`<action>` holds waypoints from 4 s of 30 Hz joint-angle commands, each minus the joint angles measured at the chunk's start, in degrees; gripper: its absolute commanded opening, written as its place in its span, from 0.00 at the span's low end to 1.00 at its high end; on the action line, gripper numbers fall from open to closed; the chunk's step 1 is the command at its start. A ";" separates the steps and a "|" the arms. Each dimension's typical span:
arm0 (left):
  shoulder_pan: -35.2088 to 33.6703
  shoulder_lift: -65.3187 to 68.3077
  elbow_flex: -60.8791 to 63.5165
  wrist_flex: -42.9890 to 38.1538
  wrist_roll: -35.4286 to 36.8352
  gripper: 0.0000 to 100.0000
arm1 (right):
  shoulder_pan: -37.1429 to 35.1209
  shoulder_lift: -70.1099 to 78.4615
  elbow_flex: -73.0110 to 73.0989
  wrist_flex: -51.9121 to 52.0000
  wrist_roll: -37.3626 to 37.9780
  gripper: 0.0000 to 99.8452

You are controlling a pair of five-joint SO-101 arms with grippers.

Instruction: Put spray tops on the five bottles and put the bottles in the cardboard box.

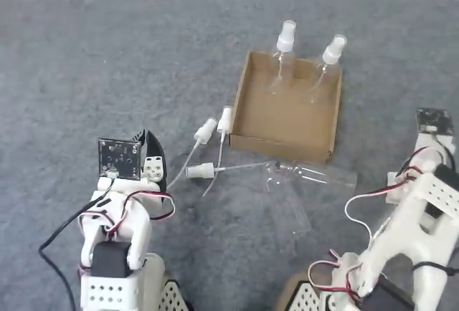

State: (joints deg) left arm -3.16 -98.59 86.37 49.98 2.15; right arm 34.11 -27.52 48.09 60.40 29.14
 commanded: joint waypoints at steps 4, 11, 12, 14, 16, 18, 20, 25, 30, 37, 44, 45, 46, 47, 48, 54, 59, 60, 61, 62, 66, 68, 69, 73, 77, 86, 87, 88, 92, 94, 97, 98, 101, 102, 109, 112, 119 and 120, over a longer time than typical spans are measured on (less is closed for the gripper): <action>-0.35 -0.35 -6.64 4.13 -5.10 0.01 | 0.66 0.40 -6.77 -1.36 16.44 0.14; -0.53 15.65 -14.64 4.48 -8.97 0.01 | 0.92 0.48 -7.74 -5.32 21.80 0.14; -0.53 19.60 -17.36 4.66 -9.14 0.01 | 0.92 0.92 -7.74 -5.67 22.51 0.14; -0.18 27.43 -23.43 6.15 -9.67 0.01 | 0.92 3.21 -7.74 -6.99 22.86 0.14; 0.00 35.87 -29.93 8.70 -10.90 0.01 | 0.92 6.81 -7.82 -9.54 23.03 0.14; 0.26 44.48 -36.26 10.90 -11.96 0.01 | 0.92 10.24 -7.82 -12.44 22.95 0.14; 0.97 53.01 -41.54 12.57 -13.36 0.01 | 0.92 12.97 -8.44 -14.20 22.95 0.14; 5.19 70.86 -51.12 12.31 -13.98 0.05 | 0.48 16.31 -11.52 -14.46 22.86 0.15; 9.14 85.36 -57.98 8.26 -14.07 0.14 | 0.48 16.84 -11.78 -14.20 22.86 0.26; 10.20 101.71 -68.26 4.92 -14.07 0.14 | 0.48 16.57 -9.05 -14.20 21.01 0.27; 10.11 112.18 -75.21 5.01 -15.82 0.14 | 0.66 16.40 -9.23 -14.20 12.92 0.27; 10.11 113.23 -75.47 5.01 -16.26 0.14 | 0.66 16.40 -9.23 -14.20 12.22 0.27; 10.11 114.20 -75.65 4.92 -16.53 0.14 | 0.75 16.40 -9.23 -14.20 11.43 0.27; 10.11 114.99 -75.65 4.84 -16.53 0.14 | 0.84 16.40 -9.23 -14.20 10.64 0.27; 9.93 115.60 -75.65 4.31 -16.53 0.14 | 0.84 16.40 -9.23 -14.20 9.93 0.27; 9.67 119.12 -75.74 1.93 -16.53 0.14 | 0.84 16.31 -9.32 -9.98 8.09 0.27; 9.85 120.26 -76.26 1.41 -16.53 0.14 | 1.80 16.40 -9.23 -9.01 7.82 0.27; 9.93 120.44 -76.35 1.41 -16.53 0.14 | 2.15 16.40 -9.23 -9.01 7.82 0.27; 9.93 120.79 -76.70 1.41 -16.53 0.14 | 2.59 16.40 -9.23 -9.01 7.82 0.27; 9.76 121.05 -77.05 1.67 -16.44 0.13 | 3.03 16.40 -9.14 -9.01 7.82 0.27; 9.67 120.88 -77.32 3.87 -16.44 0.01 | 4.62 16.48 -9.05 -8.92 7.82 0.27; 9.58 120.35 -77.49 6.42 -16.35 0.01 | 5.32 16.40 -9.05 -8.92 7.82 0.27; 9.23 119.56 -77.49 7.30 -16.26 0.01 | 5.58 16.40 -9.05 -8.92 7.82 0.27; 5.19 112.62 -76.79 10.29 -13.80 0.01 | 5.85 16.40 -9.05 -8.92 7.56 0.27; 1.85 103.38 -73.89 13.54 -12.92 0.01 | 4.70 16.40 -9.41 -7.78 4.04 0.27; 1.58 85.45 -55.60 13.27 -11.16 0.01 | 1.01 17.01 -12.57 -3.91 3.78 0.27; 1.67 83.52 -53.41 12.22 -11.08 0.01 | 1.01 17.10 -13.45 -3.12 3.78 0.27; 1.76 81.67 -51.12 10.64 -10.73 0.01 | 1.01 17.10 -14.24 -2.68 3.78 0.27; 1.76 76.48 -43.38 5.27 -9.41 0.01 | 0.92 17.10 -17.49 -1.01 0.79 0.27; 1.76 74.99 -41.01 4.13 -9.49 0.01 | 0.75 17.36 -18.90 -0.84 -0.79 0.27; 1.76 74.20 -39.78 4.13 -9.49 0.01 | -1.19 21.14 -21.10 -0.84 -1.49 0.27; 1.76 74.29 -39.78 4.13 -9.49 0.01 | -1.80 23.43 -21.98 -0.75 -2.02 0.27; 1.76 74.29 -39.60 4.13 -9.49 0.01 | -2.33 30.02 -25.67 -0.75 -3.60 0.27; 1.76 74.29 -39.60 4.13 -9.49 0.01 | -2.33 31.78 -26.73 -0.75 -4.04 0.27; 1.76 74.29 -39.60 4.04 -9.49 0.01 | -2.24 36.53 -28.75 2.15 -4.31 0.22; 1.76 74.29 -39.60 4.04 -9.41 0.01 | -2.33 36.53 -28.84 1.89 -3.96 0.13; 1.76 74.29 -38.90 3.78 -9.32 0.01 | -2.42 36.79 -36.66 2.42 11.52 0.06; 1.76 74.29 -38.46 2.90 -9.32 0.01 | -2.42 36.79 -37.36 2.42 13.36 0.06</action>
State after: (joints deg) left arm -1.49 -21.05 47.25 55.34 -7.78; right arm 32.18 10.11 17.14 62.07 33.89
